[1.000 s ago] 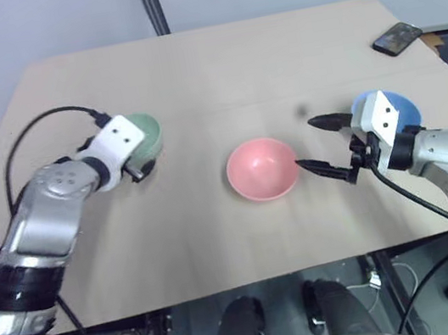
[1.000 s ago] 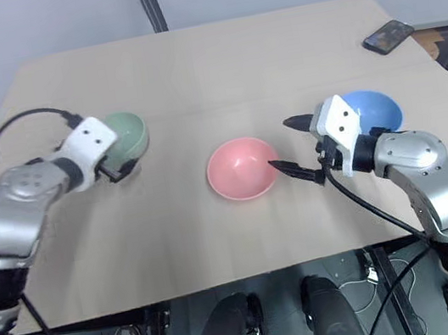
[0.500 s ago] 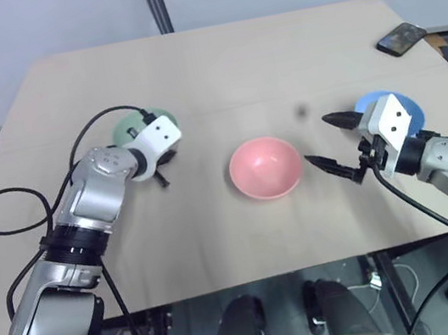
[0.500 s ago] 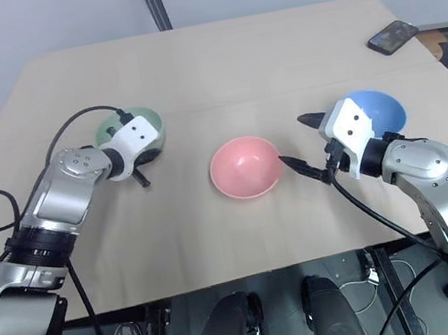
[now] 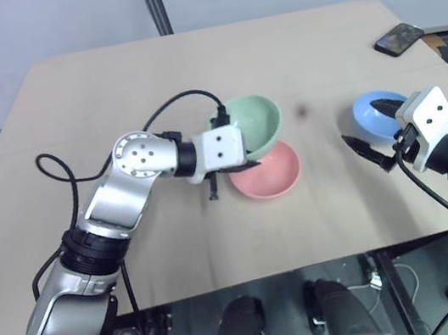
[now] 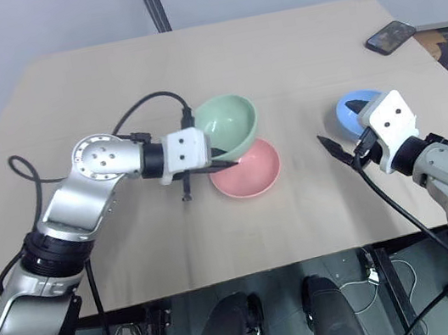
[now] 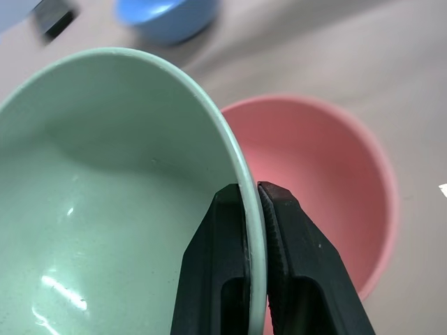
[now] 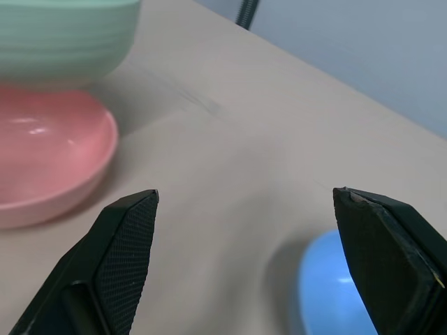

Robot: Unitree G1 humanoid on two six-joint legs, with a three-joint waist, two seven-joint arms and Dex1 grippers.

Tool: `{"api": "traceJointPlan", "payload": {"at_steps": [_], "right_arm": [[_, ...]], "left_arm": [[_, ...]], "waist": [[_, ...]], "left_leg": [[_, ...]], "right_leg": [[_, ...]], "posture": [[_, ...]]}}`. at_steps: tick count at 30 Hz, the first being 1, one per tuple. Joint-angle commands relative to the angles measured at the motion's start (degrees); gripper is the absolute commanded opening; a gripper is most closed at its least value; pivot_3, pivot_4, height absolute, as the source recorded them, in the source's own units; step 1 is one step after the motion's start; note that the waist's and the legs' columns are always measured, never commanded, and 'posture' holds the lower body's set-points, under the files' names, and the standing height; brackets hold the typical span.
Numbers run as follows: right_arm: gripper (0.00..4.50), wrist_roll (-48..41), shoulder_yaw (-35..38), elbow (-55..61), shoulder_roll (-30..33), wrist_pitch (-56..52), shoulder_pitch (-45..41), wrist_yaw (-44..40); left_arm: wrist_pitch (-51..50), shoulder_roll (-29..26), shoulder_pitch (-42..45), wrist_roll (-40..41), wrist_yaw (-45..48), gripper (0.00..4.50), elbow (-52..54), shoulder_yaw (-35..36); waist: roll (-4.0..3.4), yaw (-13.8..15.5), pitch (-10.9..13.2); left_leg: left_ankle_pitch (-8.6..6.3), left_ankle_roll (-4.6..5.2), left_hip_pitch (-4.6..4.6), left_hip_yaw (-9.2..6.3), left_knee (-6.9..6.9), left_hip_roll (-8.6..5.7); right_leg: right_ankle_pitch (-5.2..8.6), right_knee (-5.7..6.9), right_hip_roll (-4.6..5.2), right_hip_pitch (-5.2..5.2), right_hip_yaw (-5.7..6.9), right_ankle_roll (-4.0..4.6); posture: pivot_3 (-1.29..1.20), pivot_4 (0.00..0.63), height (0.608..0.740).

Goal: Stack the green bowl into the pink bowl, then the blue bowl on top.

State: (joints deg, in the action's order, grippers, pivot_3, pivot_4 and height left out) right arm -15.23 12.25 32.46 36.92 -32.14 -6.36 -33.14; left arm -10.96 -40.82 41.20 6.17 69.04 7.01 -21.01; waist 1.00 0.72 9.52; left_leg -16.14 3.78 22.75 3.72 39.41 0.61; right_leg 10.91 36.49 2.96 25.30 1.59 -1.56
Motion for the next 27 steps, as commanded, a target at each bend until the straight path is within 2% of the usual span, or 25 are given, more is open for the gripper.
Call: {"api": "traceJointPlan", "payload": {"at_steps": [1, 2, 4, 6, 8, 11, 12, 15, 16, 19, 22, 24, 25, 27], "right_arm": [[4.20, 0.7, 2.1, 1.2, 0.7, 1.5, 0.9, 1.1], [4.20, 0.7, 2.1, 1.2, 0.7, 1.5, 1.1, 1.2], [4.20, 0.9, 1.9, 1.1, 0.7, 1.6, 1.3, 1.2], [4.20, 1.3, 1.1, 0.1, 1.0, 2.1, 1.1, 0.9], [4.20, 2.1, -0.1, -2.0, 1.2, 3.0, 0.3, 0.6], [4.20, 4.0, -2.1, -7.3, 1.8, 3.7, -2.4, 0.7], [4.20, 4.4, -2.7, -9.2, 2.0, 3.6, -3.4, 0.6], [4.20, 6.2, -5.0, -14.9, 2.6, 4.3, -6.2, -0.2], [4.20, 7.1, -6.2, -17.6, 2.7, 4.7, -7.5, -0.5], [4.20, 9.8, -9.5, -26.0, 3.1, 6.3, -11.8, -1.1], [4.20, 10.8, -11.3, -32.4, 3.0, 7.1, -15.2, -2.4], [4.20, 11.4, -12.0, -35.8, 2.8, 7.7, -17.1, -2.7], [3.67, 11.6, -12.5, -37.5, 2.7, 7.8, -18.1, -3.0], [2.88, 12.0, -13.1, -40.0, 2.7, 8.3, -19.2, -3.6]], "left_arm": [[5.0, 0.9, 0.7, 1.7, 3.4, 1.12, -0.1, 0.9], [5.1, 1.1, 0.8, 2.1, 3.8, 1.57, -0.1, 1.3], [4.2, 1.7, 1.2, 2.6, 2.3, 2.13, -0.4, 3.3], [1.3, 1.3, 1.4, 3.7, 1.4, 3.12, -0.1, 5.6], [-2.8, -0.3, 0.5, 5.4, 0.7, 3.12, 1.3, 8.4], [-14.7, -3.2, -2.6, 11.0, -1.3, 3.12, 5.7, 14.3], [-20.1, -2.8, -3.9, 16.0, -2.1, 3.12, 6.7, 17.4], [-20.2, -0.9, -9.0, 20.1, -7.3, 3.12, 9.5, 25.6], [-19.2, -2.2, -12.0, 19.6, -7.4, 3.12, 11.0, 27.4], [-25.2, -5.5, -19.1, 24.4, -6.4, 3.12, 13.5, 31.5], [-22.4, -2.7, -24.3, 27.0, -9.4, 3.12, 14.5, 36.5], [-20.9, -2.8, -27.7, 27.7, -8.5, 3.12, 15.0, 38.5], [-20.3, -3.4, -29.4, 27.6, -8.0, 3.17, 15.2, 39.1], [-18.6, -4.5, -31.8, 27.1, -7.0, 3.17, 15.4, 39.5]], "waist": [[0.00, 0.1, 0.0], [0.00, 0.1, 0.0], [0.00, 0.0, 0.0], [0.00, 0.0, 0.0], [0.00, -0.1, 0.0], [0.00, -0.7, 0.0], [0.00, -0.9, 0.0], [0.01, -1.1, 0.0], [0.01, -1.1, 0.0], [0.00, -1.5, 0.0], [0.00, -1.4, 0.0], [0.02, -1.1, 0.0], [0.02, -1.2, 0.0], [0.02, -1.1, 0.0]], "left_leg": [[0.00, 0.00, 0.01, 0.00, 0.01, 0.00], [0.01, -0.02, 0.01, 0.00, 0.01, 0.00], [0.01, -0.02, 0.03, 0.01, 0.04, 0.00], [0.00, 0.00, 0.03, 0.00, 0.04, 0.00], [-0.01, 0.03, 0.02, -0.01, 0.04, 0.00], [-0.01, 0.02, -0.01, 0.01, 0.04, 0.04], [-0.01, 0.01, -0.01, 0.01, 0.04, 0.05], [0.03, -0.05, 0.00, 0.00, 0.06, 0.06], [0.04, -0.07, 0.00, 0.00, 0.06, 0.05], [0.05, -0.09, -0.03, 0.03, 0.05, 0.05], [0.05, -0.09, -0.04, 0.03, 0.04, 0.05], [0.05, -0.09, -0.01, -0.01, 0.05, 0.04], [0.05, -0.09, -0.01, -0.02, 0.05, 0.04], [0.05, -0.09, -0.02, 0.00, 0.05, 0.02]], "right_leg": [[0.01, 0.00, 0.00, 0.00, 0.00, -0.01], [0.01, 0.00, 0.00, 0.00, -0.01, -0.02], [0.02, -0.01, 0.01, 0.00, -0.04, -0.04], [0.04, -0.01, 0.02, 0.00, -0.03, -0.06], [0.05, 0.00, 0.01, 0.00, -0.03, -0.08], [0.08, 0.03, -0.01, 0.01, -0.06, -0.13], [0.08, 0.04, -0.01, 0.02, -0.06, -0.14], [0.08, 0.06, 0.05, 0.02, -0.06, -0.13], [0.07, 0.06, 0.06, 0.02, -0.05, -0.12], [0.06, 0.07, 0.05, 0.02, -0.10, -0.10], [0.07, 0.09, 0.07, 0.03, -0.08, -0.09], [0.06, 0.10, 0.12, 0.02, -0.03, -0.08], [0.06, 0.09, 0.13, 0.02, -0.02, -0.07], [0.06, 0.10, 0.13, 0.02, -0.04, -0.07]], "posture": [[0.00, 0.150, 0.740], [0.00, 0.150, 0.740], [0.00, 0.150, 0.740], [0.00, 0.150, 0.740], [0.00, 0.150, 0.740], [0.00, 0.150, 0.740], [0.00, 0.150, 0.740], [0.00, 0.150, 0.740], [0.00, 0.150, 0.740], [0.00, 0.150, 0.740], [0.00, 0.150, 0.740], [0.00, 0.150, 0.740], [0.00, 0.150, 0.740], [0.00, 0.150, 0.740]]}}
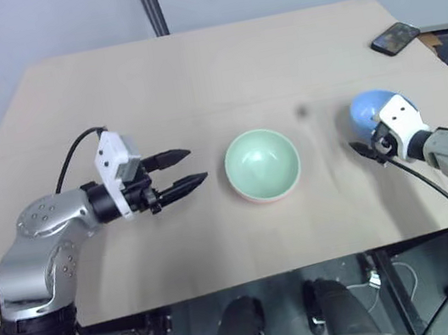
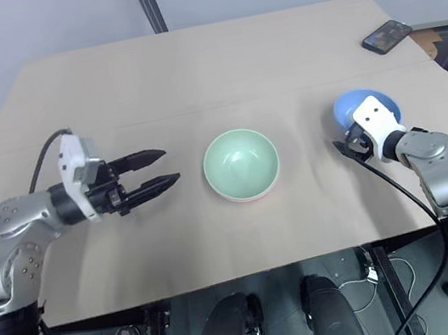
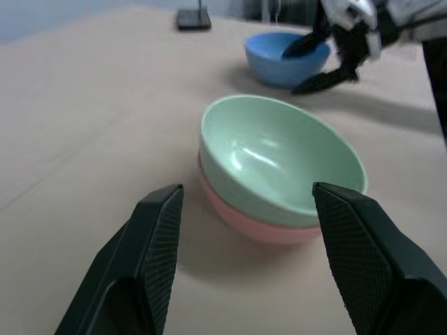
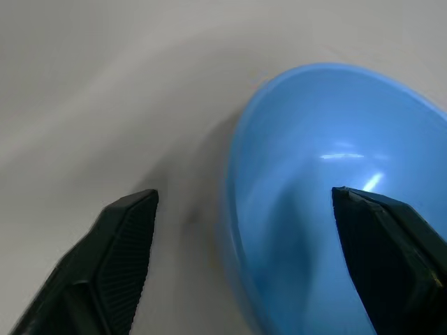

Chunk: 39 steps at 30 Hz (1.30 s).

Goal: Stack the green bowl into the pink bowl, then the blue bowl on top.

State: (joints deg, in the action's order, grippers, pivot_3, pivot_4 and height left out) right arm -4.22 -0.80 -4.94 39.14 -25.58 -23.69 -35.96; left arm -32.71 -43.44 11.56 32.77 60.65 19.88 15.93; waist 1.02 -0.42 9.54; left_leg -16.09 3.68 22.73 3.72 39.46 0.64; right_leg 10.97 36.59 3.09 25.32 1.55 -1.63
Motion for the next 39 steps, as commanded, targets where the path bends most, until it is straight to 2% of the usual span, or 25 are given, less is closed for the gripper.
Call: {"api": "traceJointPlan", "payload": {"at_steps": [1, 2, 3, 4, 6, 7, 8, 9, 10, 15, 18, 20, 29, 30, 31, 32, 33, 37, 38, 39], "right_arm": [[2.27, 1.1, -0.3, -3.4, 0.5, 2.1, -2.1, -1.0], [2.14, 1.2, -0.3, -4.3, 0.5, 2.7, -2.4, -1.1], [1.53, 1.4, -0.4, -4.7, 0.4, 3.2, -2.7, -1.2], [1.18, 1.6, -0.3, -4.8, 0.3, 3.6, -2.9, -1.2], [0.21, 1.9, -0.3, -4.8, 0.3, 4.1, -3.2, -1.2], [0.10, 2.0, -0.2, -4.3, 0.3, 4.3, -3.3, -1.3], [0.00, 1.9, -0.1, -3.3, 0.4, 4.4, -3.2, -1.5], [0.00, 1.3, 0.1, -1.8, 0.5, 4.4, -3.0, -2.3], [0.00, 0.9, 0.2, -0.8, 0.5, 4.5, -2.8, -2.8], [0.00, -6.2, 0.5, 13.5, -0.4, 1.0, -1.3, -8.2], [0.00, -12.1, -1.8, 26.3, -0.6, -5.6, -1.7, -11.2], [0.00, -13.6, -3.4, 30.6, -1.3, -8.7, -2.6, -11.0], [0.00, -12.3, -13.9, 33.0, -2.7, -10.3, -6.0, -13.2], [0.78, -12.7, -14.4, 32.8, -2.8, -10.7, -6.3, -13.8], [1.07, -12.9, -15.0, 32.6, -2.9, -11.0, -6.5, -14.3], [1.73, -12.8, -15.6, 32.5, -2.9, -10.9, -6.7, -14.7], [2.07, -12.6, -15.9, 32.5, -3.0, -10.9, -6.8, -14.8], [4.13, -13.4, -13.9, 32.8, -4.0, -11.2, -7.2, -13.6], [4.48, -14.7, -11.2, 33.2, -5.1, -11.5, -7.4, -12.0], [4.48, -15.7, -9.2, 33.4, -5.9, -11.8, -7.5, -10.9]], "left_arm": [[4.0, -2.0, -2.8, 0.2, 1.5, 3.17, 2.7, 2.6], [4.1, -2.1, -3.1, 0.7, 1.3, 3.17, 2.7, 2.8], [4.7, -1.9, -3.4, 0.9, 1.0, 3.17, 2.7, 3.1], [4.7, -1.8, -3.6, 1.7, 1.0, 3.17, 2.8, 3.4], [4.3, -1.9, -3.8, 3.2, 1.2, 3.17, 2.8, 3.6], [3.3, -2.1, -3.7, 4.7, 1.7, 3.17, 2.8, 3.7], [2.2, -2.4, -3.5, 6.6, 2.5, 3.67, 2.4, 4.2], [1.4, -2.7, -3.2, 8.2, 3.0, 3.96, 2.0, 4.6], [1.0, -2.9, -3.1, 9.2, 3.2, 4.44, 1.8, 4.9], [1.1, -3.2, -2.8, 9.0, 1.3, 4.44, 0.0, 4.6], [2.2, -3.5, -3.3, 7.8, 2.0, 4.44, -1.2, 3.9], [2.7, -3.3, -3.4, 7.0, 1.4, 4.44, -1.3, 3.4], [3.7, -2.6, -2.8, 6.4, -0.9, 4.44, -1.8, 3.1], [3.7, -2.6, -2.9, 6.4, -1.3, 4.50, -1.8, 3.1], [3.8, -2.7, -2.9, 6.3, -1.6, 4.50, -1.7, 3.1], [3.9, -2.7, -3.0, 6.1, -2.0, 4.50, -1.6, 3.0], [3.9, -2.6, -3.1, 6.1, -2.3, 4.50, -1.4, 2.9], [6.2, -2.2, -3.9, 4.2, -3.6, 4.50, -0.5, 2.4], [7.2, -1.2, -4.1, 3.9, -4.4, 4.50, -0.3, 2.6], [7.9, -0.5, -4.2, 3.8, -4.9, 4.50, -0.2, 2.7]], "waist": [[0.00, 0.0, 0.0], [0.00, 0.1, 0.0], [0.00, 0.1, 0.0], [0.00, 0.1, 0.0], [0.00, 0.0, 0.0], [0.03, -0.1, 0.0], [0.05, -0.2, 0.0], [0.03, -0.2, 0.0], [0.03, -0.2, 0.0], [-0.01, -0.3, 0.0], [-0.01, -0.3, 0.0], [0.00, -0.2, 0.0], [0.02, 0.2, 0.0], [0.02, 0.1, 0.0], [0.03, 0.1, 0.0], [0.03, 0.1, 0.0], [0.03, 0.1, 0.0], [0.03, 0.1, 0.0], [0.03, 0.1, 0.0], [0.02, 0.1, 0.0]], "left_leg": [[0.00, 0.00, 0.01, -0.01, 0.00, 0.01], [0.00, 0.00, 0.01, -0.01, 0.00, 0.00], [0.00, 0.00, 0.01, 0.00, 0.00, 0.00], [0.00, 0.00, 0.01, 0.00, 0.00, 0.00], [0.00, 0.00, 0.00, 0.01, 0.00, -0.01], [0.00, 0.00, -0.01, 0.02, 0.00, 0.00], [0.00, 0.00, -0.03, 0.01, 0.00, 0.00], [0.00, 0.00, -0.03, 0.01, 0.00, 0.02], [0.00, 0.00, -0.02, 0.02, 0.00, 0.02], [0.00, 0.00, 0.00, 0.03, -0.02, 0.03], [-0.01, 0.01, 0.00, 0.02, -0.02, 0.03], [-0.01, 0.01, 0.00, 0.00, -0.02, 0.04], [0.00, -0.01, 0.02, -0.03, -0.02, -0.01], [0.00, -0.01, 0.02, -0.03, -0.02, -0.01], [0.00, -0.01, 0.02, -0.02, -0.02, -0.01], [-0.01, 0.00, 0.02, -0.02, -0.02, -0.01], [-0.01, 0.00, 0.02, -0.02, -0.02, -0.01], [0.00, -0.01, 0.02, -0.03, -0.02, 0.00], [0.00, -0.01, 0.02, -0.03, -0.02, 0.00], [0.00, -0.01, 0.02, -0.03, -0.02, 0.00]], "right_leg": [[0.00, -0.01, 0.00, 0.00, 0.01, 0.00], [0.00, -0.01, 0.00, 0.00, 0.01, 0.00], [0.00, -0.01, 0.01, 0.00, 0.01, 0.01], [0.00, -0.01, 0.02, 0.00, 0.01, 0.01], [0.00, -0.01, 0.02, 0.00, -0.01, 0.01], [0.00, 0.00, 0.02, -0.01, -0.02, 0.00], [0.00, 0.00, 0.01, -0.02, -0.01, 0.00], [0.00, 0.01, 0.01, -0.01, -0.01, 0.01], [0.00, 0.04, 0.01, 0.01, -0.02, 0.01], [0.00, 0.07, 0.01, 0.06, -0.04, 0.00], [0.00, 0.08, 0.01, 0.06, -0.01, 0.00], [0.00, 0.08, 0.02, 0.06, 0.00, 0.00], [0.00, 0.06, 0.09, 0.06, 0.07, 0.02], [0.00, 0.06, 0.09, 0.06, 0.07, 0.02], [0.00, 0.06, 0.09, 0.06, 0.07, 0.02], [0.00, 0.05, 0.09, 0.06, 0.07, 0.02], [0.00, 0.05, 0.09, 0.05, 0.07, 0.02], [0.00, 0.06, 0.09, 0.06, 0.09, 0.02], [0.00, 0.06, 0.09, 0.05, 0.09, 0.02], [0.00, 0.06, 0.10, 0.05, 0.08, 0.02]], "posture": [[0.00, 0.150, 0.740], [0.00, 0.150, 0.740], [0.00, 0.150, 0.740], [0.00, 0.150, 0.740], [0.00, 0.150, 0.740], [0.00, 0.150, 0.740], [0.00, 0.150, 0.740], [0.00, 0.150, 0.740], [0.00, 0.150, 0.740], [0.00, 0.150, 0.740], [0.00, 0.150, 0.740], [0.00, 0.150, 0.740], [0.00, 0.150, 0.740], [0.00, 0.150, 0.740], [0.00, 0.150, 0.740], [0.00, 0.150, 0.740], [0.00, 0.150, 0.740], [0.00, 0.150, 0.740], [0.00, 0.150, 0.740], [0.00, 0.150, 0.740]]}}
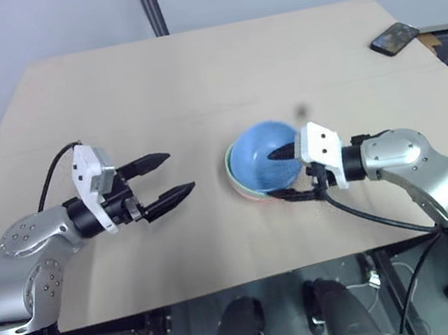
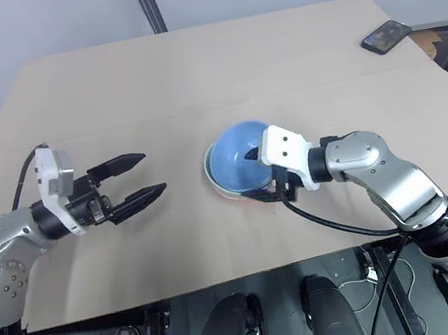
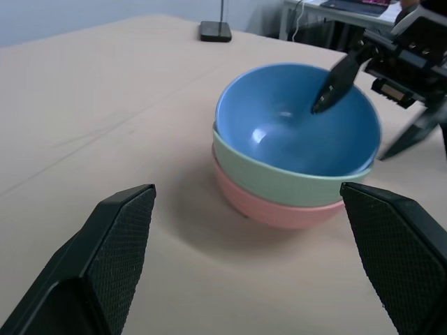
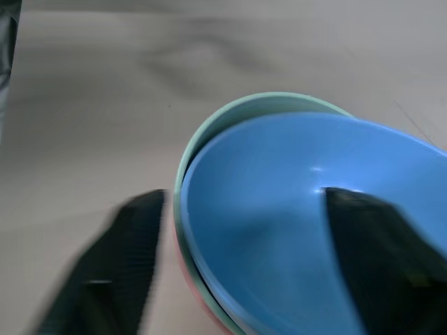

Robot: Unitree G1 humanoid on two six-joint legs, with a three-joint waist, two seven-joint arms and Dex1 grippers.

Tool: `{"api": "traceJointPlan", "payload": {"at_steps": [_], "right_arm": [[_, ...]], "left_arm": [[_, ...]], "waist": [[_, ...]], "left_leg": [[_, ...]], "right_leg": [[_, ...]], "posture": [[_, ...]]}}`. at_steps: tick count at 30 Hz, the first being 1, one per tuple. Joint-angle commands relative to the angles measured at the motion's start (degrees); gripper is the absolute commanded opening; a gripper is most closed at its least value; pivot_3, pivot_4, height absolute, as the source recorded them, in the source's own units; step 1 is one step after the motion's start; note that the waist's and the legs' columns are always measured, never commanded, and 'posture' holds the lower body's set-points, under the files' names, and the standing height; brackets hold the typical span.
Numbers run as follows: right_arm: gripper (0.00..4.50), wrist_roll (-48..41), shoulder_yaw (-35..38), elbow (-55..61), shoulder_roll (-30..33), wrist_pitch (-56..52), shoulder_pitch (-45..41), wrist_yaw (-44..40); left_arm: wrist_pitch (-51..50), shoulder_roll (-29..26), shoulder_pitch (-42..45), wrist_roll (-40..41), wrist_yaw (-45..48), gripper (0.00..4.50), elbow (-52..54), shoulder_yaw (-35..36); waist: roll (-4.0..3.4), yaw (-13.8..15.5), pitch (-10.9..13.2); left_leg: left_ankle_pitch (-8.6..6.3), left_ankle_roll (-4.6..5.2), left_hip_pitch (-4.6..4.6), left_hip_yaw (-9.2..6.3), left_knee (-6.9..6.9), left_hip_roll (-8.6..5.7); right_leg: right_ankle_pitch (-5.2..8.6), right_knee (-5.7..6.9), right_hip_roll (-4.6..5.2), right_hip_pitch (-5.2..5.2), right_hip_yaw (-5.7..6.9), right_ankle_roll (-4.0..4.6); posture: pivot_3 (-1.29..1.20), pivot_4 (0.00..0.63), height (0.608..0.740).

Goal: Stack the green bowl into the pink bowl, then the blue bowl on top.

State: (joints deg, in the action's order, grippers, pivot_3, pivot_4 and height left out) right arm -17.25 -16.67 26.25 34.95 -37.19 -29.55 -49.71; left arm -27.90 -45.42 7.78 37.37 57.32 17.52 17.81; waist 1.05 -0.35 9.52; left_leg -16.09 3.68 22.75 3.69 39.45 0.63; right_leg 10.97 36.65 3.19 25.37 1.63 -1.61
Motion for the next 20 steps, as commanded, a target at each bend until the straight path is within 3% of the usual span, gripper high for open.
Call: {"api": "traceJointPlan", "payload": {"at_steps": [1, 4, 7, 14, 20], "right_arm": [[4.48, -4.9, 9.0, 3.0, -2.2, -1.0, -1.7, 3.0], [4.48, -13.2, 17.5, 5.5, -1.6, -4.2, 0.2, 2.4], [4.48, -18.6, 26.2, 7.0, 3.3, -6.1, 7.7, -0.6], [4.48, -13.4, 33.9, 1.9, 16.2, 1.4, 26.1, -8.8], [4.48, -12.3, 35.3, -4.5, 16.6, 7.2, 28.6, -10.5]], "left_arm": [[3.7, 2.6, -0.5, 0.2, -1.6, 4.50, 2.2, 1.2], [4.0, 3.6, -1.6, 1.0, -1.5, 4.50, 3.1, 1.4], [5.3, 3.5, -3.9, -0.7, -3.0, 4.50, 4.6, 2.3], [2.5, 2.8, -12.6, 4.5, -2.5, 4.50, 9.4, 7.9], [0.6, 1.5, -19.7, 6.1, -1.6, 4.50, 12.0, 10.6]], "waist": [[0.00, 0.0, 0.0], [0.01, 0.2, 0.0], [0.02, 1.1, 0.0], [0.02, 0.8, 0.0], [0.01, 0.8, 0.0]], "left_leg": [[0.00, 0.00, 0.00, 0.00, 0.00, 0.00], [0.00, 0.00, 0.01, -0.01, 0.00, 0.00], [-0.02, 0.01, 0.06, -0.11, -0.02, 0.00], [-0.13, 0.22, -0.01, 0.01, -0.05, -0.04], [-0.18, 0.30, -0.22, 0.04, -0.04, 0.00]], "right_leg": [[0.00, 0.00, 0.02, 0.00, 0.00, 0.00], [-0.01, 0.00, 0.04, 0.00, 0.03, 0.01], [-0.01, -0.06, 0.12, -0.02, 0.08, 0.02], [0.11, -0.19, 0.39, -0.08, 0.04, 0.18], [0.20, -0.05, 0.15, -0.14, 0.02, 0.13]], "posture": [[0.00, 0.150, 0.740], [0.00, 0.150, 0.740], [0.00, 0.150, 0.740], [0.00, 0.150, 0.740], [0.00, 0.150, 0.740]]}}
